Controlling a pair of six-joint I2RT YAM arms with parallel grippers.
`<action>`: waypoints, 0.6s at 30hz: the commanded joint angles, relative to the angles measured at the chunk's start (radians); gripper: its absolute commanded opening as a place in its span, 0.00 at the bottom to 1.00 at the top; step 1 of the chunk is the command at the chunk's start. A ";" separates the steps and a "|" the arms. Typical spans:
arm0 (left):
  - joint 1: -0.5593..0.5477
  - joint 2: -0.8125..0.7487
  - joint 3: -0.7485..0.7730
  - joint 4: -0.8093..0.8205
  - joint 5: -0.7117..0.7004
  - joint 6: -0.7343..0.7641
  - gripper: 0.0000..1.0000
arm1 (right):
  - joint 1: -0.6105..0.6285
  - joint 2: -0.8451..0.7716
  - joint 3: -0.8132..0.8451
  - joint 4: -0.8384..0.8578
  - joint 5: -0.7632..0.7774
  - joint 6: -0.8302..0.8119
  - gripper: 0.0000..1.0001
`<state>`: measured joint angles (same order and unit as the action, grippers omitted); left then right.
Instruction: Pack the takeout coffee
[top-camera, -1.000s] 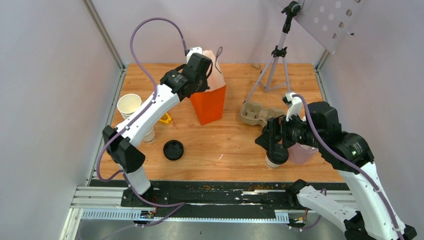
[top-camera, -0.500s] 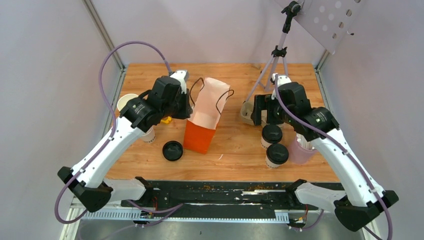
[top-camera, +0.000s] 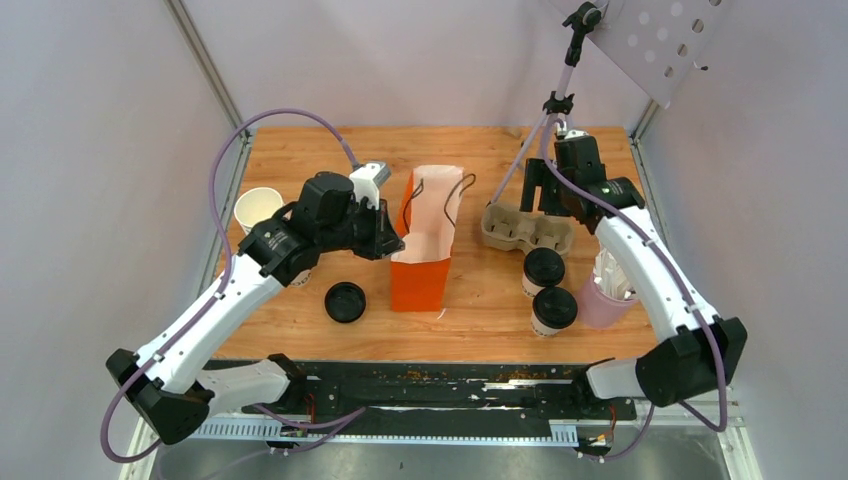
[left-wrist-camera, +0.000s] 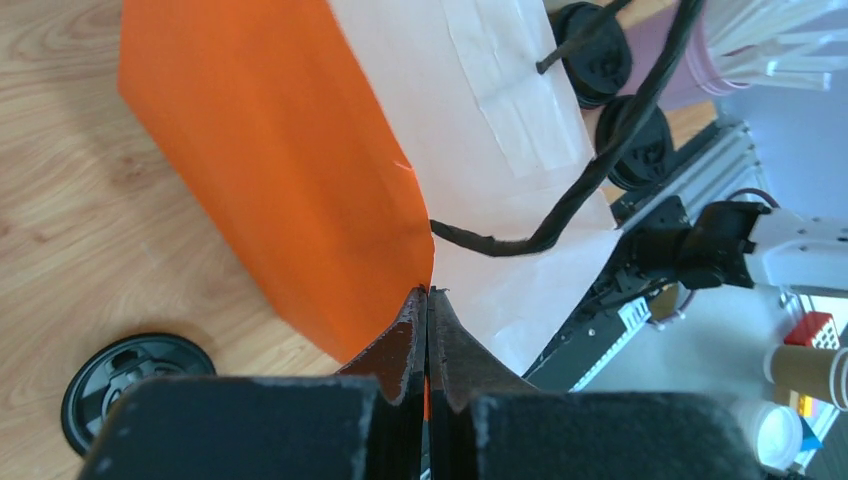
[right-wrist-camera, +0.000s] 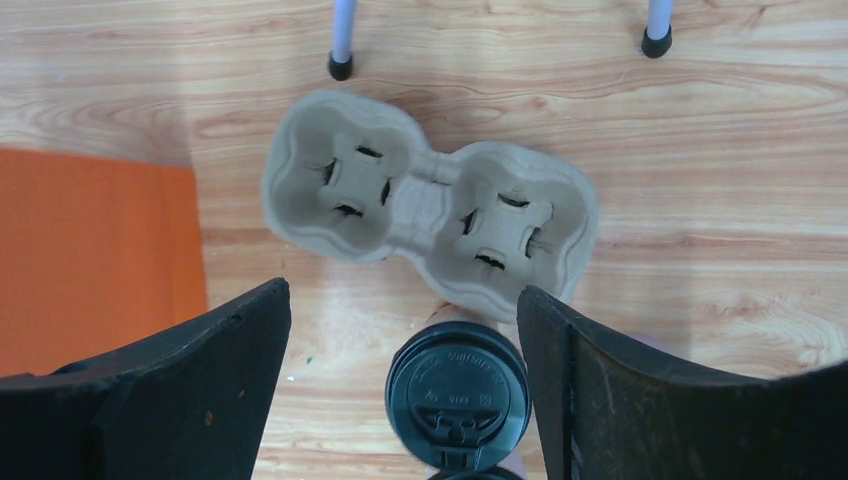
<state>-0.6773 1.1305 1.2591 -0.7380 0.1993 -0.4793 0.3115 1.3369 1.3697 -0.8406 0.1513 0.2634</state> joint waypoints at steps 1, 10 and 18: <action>0.004 -0.050 -0.026 0.106 0.102 0.039 0.00 | -0.016 0.085 -0.008 0.053 -0.001 0.014 0.82; 0.003 -0.118 -0.138 0.102 0.098 0.049 0.08 | -0.023 0.226 -0.016 0.092 0.030 0.054 0.76; 0.004 -0.158 -0.123 0.035 0.004 0.054 0.49 | -0.023 0.345 0.007 0.091 0.030 0.097 0.74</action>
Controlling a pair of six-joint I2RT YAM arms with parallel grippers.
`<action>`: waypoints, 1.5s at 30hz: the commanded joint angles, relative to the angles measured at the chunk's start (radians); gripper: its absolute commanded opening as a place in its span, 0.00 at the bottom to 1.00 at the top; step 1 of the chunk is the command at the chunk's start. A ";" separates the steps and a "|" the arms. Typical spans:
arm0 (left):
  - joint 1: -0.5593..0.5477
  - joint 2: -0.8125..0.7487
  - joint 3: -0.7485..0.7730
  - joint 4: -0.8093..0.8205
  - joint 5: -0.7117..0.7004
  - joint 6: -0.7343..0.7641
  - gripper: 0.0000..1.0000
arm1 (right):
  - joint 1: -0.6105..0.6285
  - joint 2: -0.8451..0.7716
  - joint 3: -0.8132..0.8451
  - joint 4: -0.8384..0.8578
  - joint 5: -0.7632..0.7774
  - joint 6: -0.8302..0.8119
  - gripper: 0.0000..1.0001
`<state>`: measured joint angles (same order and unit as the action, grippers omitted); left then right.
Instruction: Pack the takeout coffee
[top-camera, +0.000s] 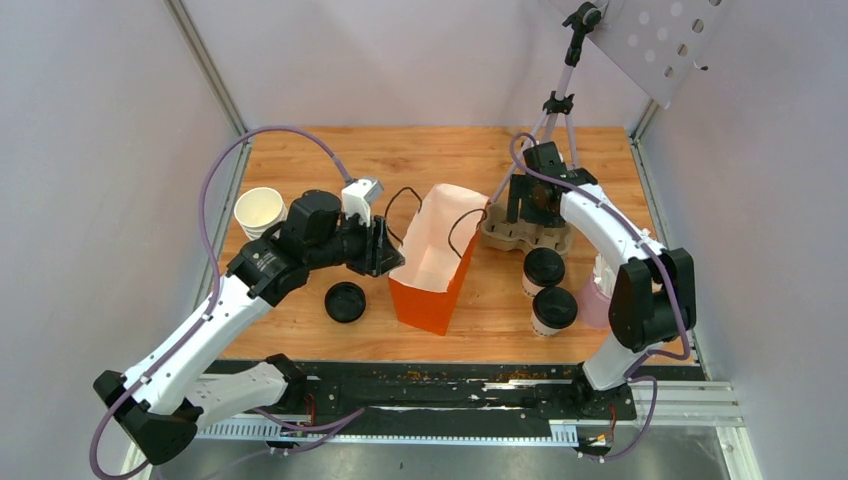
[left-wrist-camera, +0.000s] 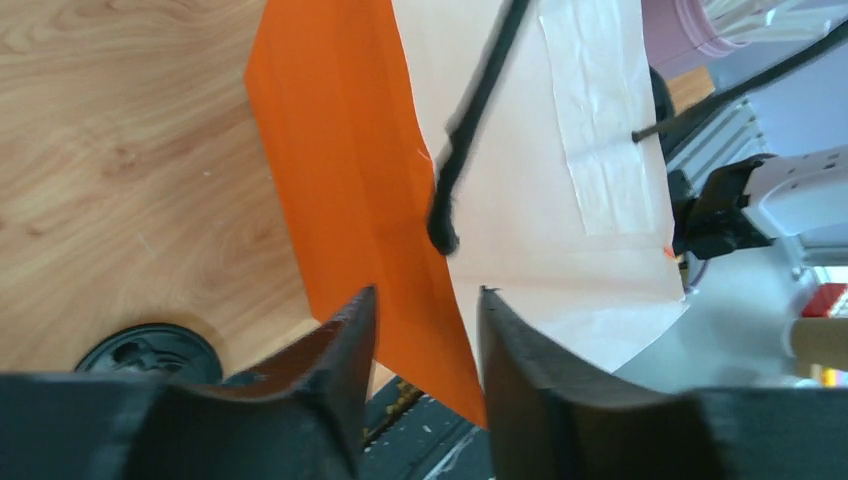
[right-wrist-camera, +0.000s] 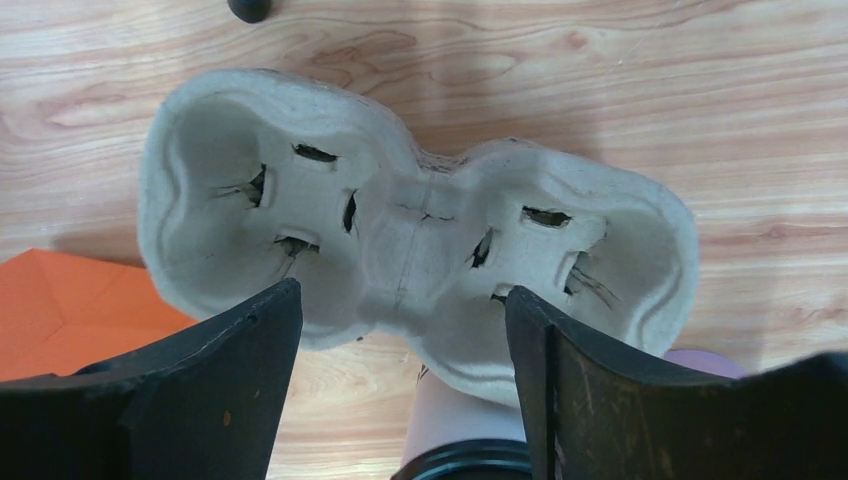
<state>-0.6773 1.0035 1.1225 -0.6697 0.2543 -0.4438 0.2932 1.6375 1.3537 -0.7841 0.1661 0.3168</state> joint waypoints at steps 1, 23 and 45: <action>0.003 -0.035 0.021 -0.043 -0.062 0.017 0.55 | -0.005 0.057 0.029 0.032 0.020 0.050 0.75; 0.004 -0.071 0.155 -0.207 -0.252 0.090 1.00 | -0.009 0.188 0.117 -0.043 0.056 0.090 0.68; 0.004 -0.082 0.132 -0.197 -0.278 0.083 1.00 | -0.018 0.158 0.164 -0.099 0.062 0.064 0.47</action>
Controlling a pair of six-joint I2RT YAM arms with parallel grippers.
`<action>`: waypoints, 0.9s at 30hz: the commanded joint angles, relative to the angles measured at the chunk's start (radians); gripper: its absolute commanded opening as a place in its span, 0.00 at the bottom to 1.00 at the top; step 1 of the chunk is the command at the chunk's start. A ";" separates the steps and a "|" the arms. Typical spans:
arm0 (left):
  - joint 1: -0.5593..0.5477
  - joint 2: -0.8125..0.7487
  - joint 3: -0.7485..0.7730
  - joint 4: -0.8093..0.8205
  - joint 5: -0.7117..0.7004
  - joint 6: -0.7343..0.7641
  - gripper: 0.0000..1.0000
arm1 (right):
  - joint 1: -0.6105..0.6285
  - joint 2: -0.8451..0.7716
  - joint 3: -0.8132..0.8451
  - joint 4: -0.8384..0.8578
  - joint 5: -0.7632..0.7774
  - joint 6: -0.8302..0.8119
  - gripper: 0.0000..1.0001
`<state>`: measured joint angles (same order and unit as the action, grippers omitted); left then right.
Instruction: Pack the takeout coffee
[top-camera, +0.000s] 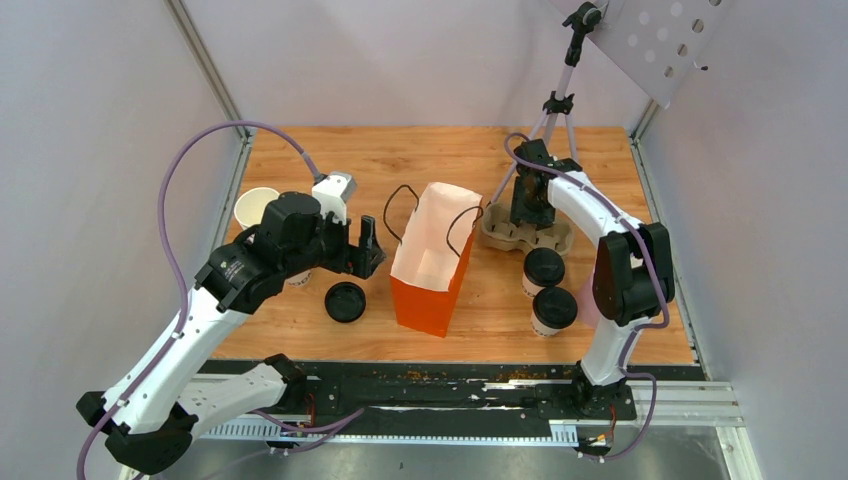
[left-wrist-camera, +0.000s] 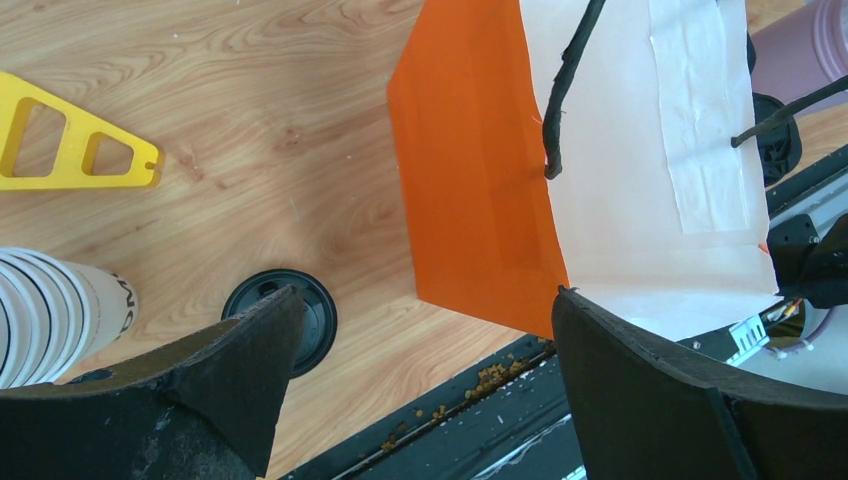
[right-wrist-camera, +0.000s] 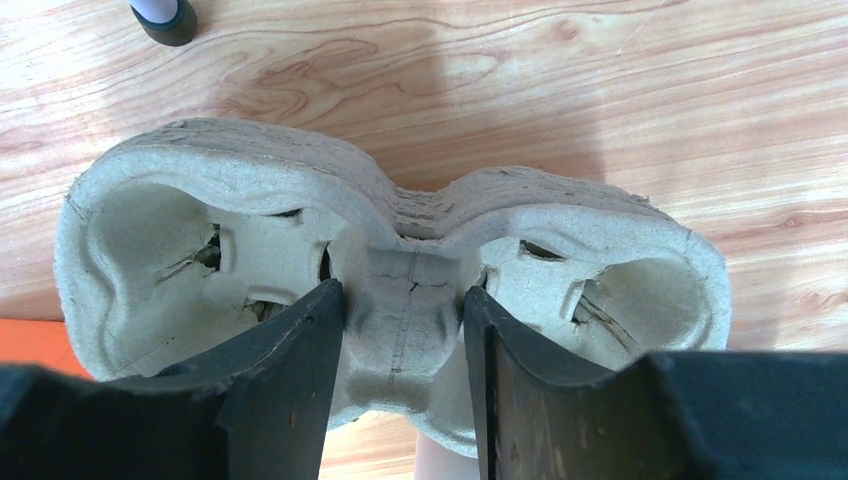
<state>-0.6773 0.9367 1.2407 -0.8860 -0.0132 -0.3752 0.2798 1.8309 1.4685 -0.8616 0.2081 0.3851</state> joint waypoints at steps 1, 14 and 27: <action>0.004 -0.013 0.013 0.019 -0.011 0.015 1.00 | -0.004 -0.042 0.051 -0.024 0.020 -0.005 0.46; 0.004 -0.002 0.011 0.010 -0.044 0.002 1.00 | -0.004 -0.082 0.110 -0.097 0.009 -0.051 0.42; 0.004 0.060 0.147 -0.123 -0.102 -0.023 1.00 | 0.002 -0.173 0.417 -0.267 -0.115 -0.166 0.40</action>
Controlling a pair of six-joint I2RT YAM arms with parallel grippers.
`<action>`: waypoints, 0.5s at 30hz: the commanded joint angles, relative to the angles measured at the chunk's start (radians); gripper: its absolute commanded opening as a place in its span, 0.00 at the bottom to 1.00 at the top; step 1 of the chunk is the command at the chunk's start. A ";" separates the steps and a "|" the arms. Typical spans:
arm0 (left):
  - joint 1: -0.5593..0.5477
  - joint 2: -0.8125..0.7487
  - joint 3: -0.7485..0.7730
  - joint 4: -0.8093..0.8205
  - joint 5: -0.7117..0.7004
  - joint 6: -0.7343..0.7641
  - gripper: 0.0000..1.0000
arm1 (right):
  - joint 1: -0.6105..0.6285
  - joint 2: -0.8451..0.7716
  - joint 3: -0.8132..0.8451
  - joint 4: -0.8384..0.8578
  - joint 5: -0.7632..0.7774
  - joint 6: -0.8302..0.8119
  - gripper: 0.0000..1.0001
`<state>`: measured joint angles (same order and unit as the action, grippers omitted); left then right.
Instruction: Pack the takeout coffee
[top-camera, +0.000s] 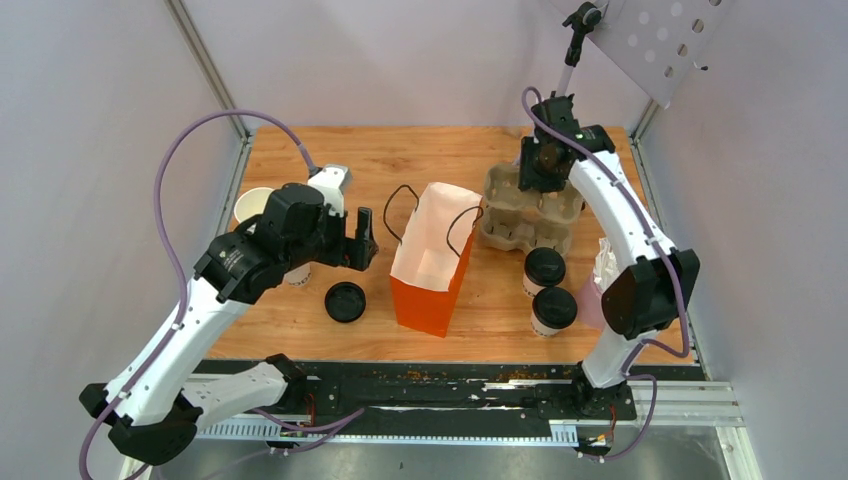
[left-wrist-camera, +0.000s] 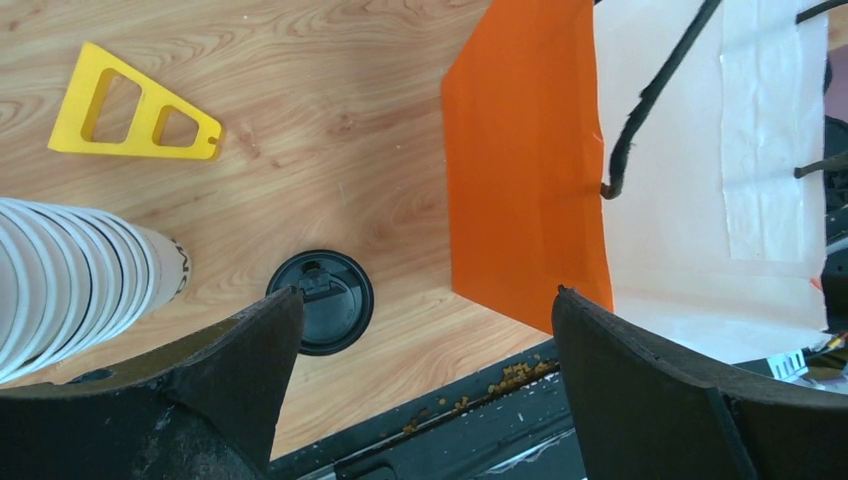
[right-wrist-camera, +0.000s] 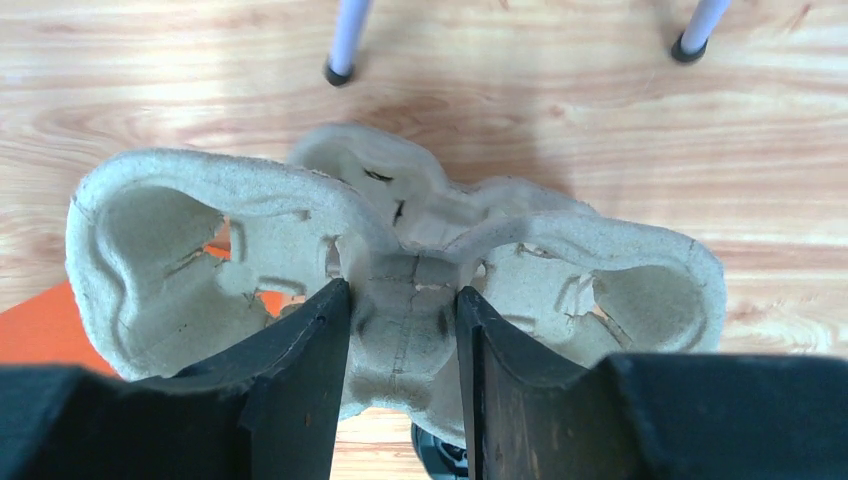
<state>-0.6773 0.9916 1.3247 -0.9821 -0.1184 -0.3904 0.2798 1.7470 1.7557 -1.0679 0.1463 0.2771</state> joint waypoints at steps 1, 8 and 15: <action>0.004 0.006 0.068 -0.026 0.015 -0.014 1.00 | 0.007 -0.100 0.156 -0.063 -0.071 -0.071 0.40; 0.004 0.011 0.089 0.002 0.081 -0.069 1.00 | 0.076 -0.190 0.318 0.019 -0.186 -0.132 0.41; 0.004 0.019 0.088 0.049 0.039 -0.120 0.91 | 0.165 -0.283 0.271 0.253 -0.362 -0.122 0.41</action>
<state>-0.6773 1.0058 1.3811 -0.9791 -0.0467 -0.4561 0.4057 1.5276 2.0754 -1.0084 -0.0719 0.1703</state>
